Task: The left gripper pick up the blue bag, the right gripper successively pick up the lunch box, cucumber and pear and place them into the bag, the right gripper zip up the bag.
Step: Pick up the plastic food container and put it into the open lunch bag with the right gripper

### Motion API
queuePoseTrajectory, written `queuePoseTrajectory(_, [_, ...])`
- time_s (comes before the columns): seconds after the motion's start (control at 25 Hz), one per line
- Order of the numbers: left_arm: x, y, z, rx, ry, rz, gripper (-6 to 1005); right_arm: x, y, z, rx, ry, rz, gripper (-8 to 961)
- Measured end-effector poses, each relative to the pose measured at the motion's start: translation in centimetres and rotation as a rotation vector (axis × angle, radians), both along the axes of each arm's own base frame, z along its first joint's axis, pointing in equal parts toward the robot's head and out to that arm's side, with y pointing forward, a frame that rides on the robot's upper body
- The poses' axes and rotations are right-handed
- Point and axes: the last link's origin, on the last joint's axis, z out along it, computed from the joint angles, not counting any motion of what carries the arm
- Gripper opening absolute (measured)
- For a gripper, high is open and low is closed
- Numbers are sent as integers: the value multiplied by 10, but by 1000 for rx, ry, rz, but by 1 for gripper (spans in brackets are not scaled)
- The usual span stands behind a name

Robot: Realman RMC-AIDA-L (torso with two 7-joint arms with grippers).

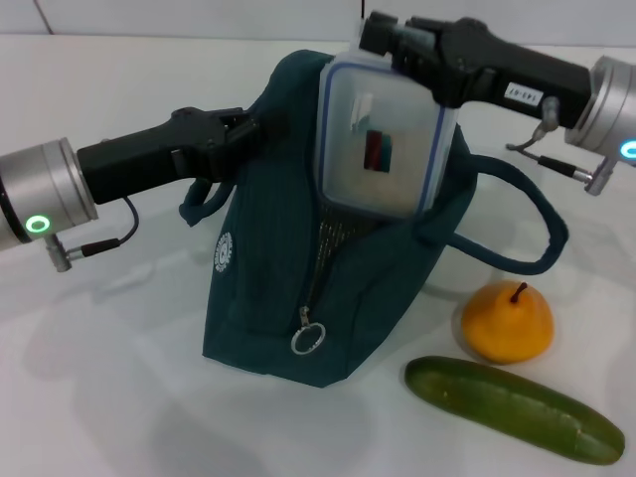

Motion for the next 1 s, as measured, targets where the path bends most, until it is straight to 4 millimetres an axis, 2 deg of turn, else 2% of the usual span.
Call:
queuePoseTrajectory(0.16, [3,3,-1,1,1,-7,43,1,1,-3,-3,-12,-14,95])
queuePoseTrajectory(0.4, [5,5,-2,0,4,-8,43,-10,6,-2,-7,76,-56,95])
queuePoseTrajectory(0.52, [5,5,-2,-1,4,-8,43,-12,6,-5,-17,68,-51,95])
queuePoseTrajectory(0.68, [5,5,-2,-1,1,-4,43,-6,5,-13,-32,10,-64,95])
queuePoseTrajectory(1.0, [3,6,-3,5,-1,9,43,-3,2,-17,-49,2,-78,118])
